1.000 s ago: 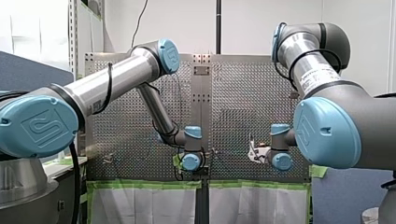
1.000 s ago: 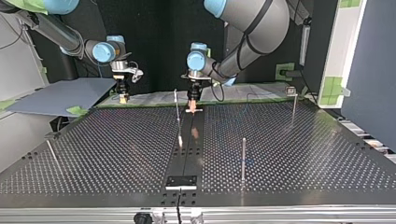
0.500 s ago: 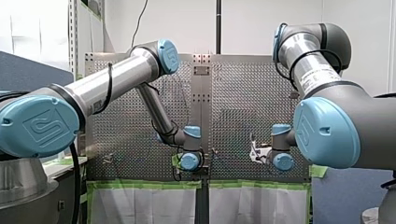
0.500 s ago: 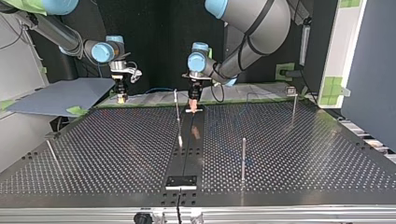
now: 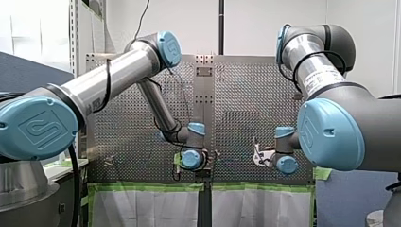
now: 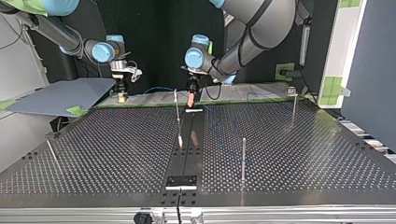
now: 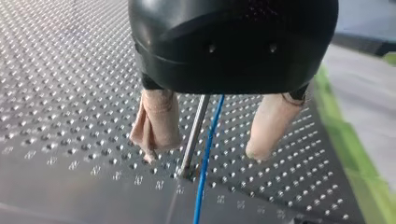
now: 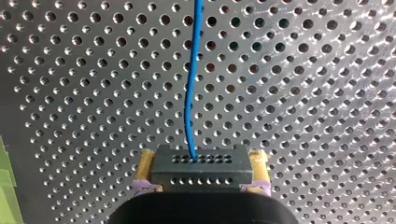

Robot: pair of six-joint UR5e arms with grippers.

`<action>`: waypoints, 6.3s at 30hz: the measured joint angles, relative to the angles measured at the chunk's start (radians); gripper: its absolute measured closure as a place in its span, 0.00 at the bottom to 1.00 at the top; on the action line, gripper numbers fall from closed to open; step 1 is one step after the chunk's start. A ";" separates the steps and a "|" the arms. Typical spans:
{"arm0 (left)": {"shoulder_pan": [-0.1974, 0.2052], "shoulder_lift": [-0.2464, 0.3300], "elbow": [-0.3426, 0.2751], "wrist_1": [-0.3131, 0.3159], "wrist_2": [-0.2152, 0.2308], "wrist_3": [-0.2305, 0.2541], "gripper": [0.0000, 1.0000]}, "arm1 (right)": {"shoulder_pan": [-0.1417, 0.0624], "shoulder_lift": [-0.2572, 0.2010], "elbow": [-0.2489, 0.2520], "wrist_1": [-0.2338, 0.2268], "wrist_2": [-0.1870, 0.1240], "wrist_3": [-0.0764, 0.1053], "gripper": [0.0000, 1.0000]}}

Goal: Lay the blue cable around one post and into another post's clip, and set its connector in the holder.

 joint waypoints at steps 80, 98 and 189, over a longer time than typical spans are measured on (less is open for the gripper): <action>-0.072 0.121 -0.074 -0.165 0.054 0.132 0.00 | -0.003 0.010 -0.002 0.017 -0.002 0.006 1.00; -0.055 0.258 -0.179 -0.218 -0.061 0.001 0.00 | -0.006 0.011 -0.001 0.018 -0.002 0.008 1.00; 0.329 0.729 -0.210 -0.097 0.065 -0.642 0.00 | -0.012 0.028 -0.001 0.017 -0.013 0.013 1.00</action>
